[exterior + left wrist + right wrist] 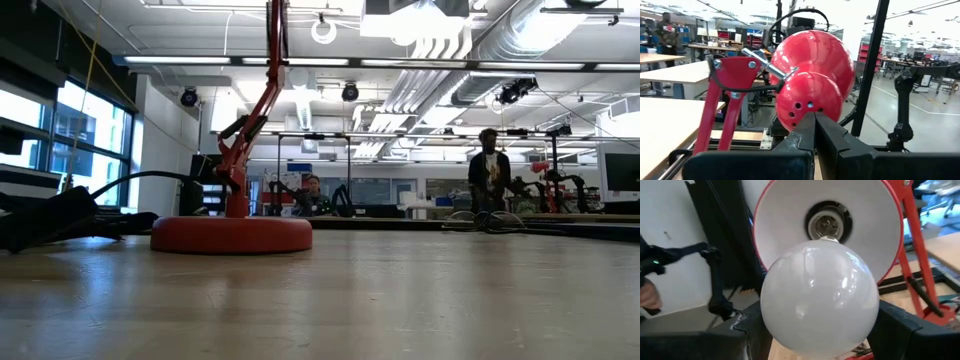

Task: Screw lightbulb
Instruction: Insert the lightbulb on the lamp

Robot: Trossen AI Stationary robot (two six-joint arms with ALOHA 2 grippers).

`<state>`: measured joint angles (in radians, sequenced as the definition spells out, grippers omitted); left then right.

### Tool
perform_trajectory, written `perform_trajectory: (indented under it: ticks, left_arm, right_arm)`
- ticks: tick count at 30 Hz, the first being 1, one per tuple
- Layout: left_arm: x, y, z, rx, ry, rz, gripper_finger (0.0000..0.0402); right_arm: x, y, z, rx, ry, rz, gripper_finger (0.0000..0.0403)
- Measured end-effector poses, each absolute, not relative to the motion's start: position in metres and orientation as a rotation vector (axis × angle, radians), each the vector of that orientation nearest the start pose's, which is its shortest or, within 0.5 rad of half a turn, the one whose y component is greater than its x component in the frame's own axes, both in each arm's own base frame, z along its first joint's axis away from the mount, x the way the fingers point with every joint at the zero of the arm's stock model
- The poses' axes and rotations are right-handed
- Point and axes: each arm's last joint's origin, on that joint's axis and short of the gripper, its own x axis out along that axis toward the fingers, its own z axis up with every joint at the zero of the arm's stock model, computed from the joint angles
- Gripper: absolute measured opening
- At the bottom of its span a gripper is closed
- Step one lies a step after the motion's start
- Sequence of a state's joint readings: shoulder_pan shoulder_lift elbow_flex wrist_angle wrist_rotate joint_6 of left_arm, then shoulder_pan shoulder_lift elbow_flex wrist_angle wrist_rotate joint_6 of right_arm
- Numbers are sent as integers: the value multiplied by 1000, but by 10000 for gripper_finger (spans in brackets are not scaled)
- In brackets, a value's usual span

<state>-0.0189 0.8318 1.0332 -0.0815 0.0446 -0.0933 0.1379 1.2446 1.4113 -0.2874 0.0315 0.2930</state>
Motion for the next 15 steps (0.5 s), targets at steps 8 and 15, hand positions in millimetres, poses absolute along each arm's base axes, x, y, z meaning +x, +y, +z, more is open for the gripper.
perform_trajectory:
  ticks: [8, 15]
  left_arm:
    - [166, -4, 418, -102, -115, -54, 0]
    - [166, -3, 418, -122, -116, -33, 0]
  right_arm:
    - [265, 34, 446, 159, 66, 27, 248]
    - [278, 37, 439, 107, 71, 77, 248]
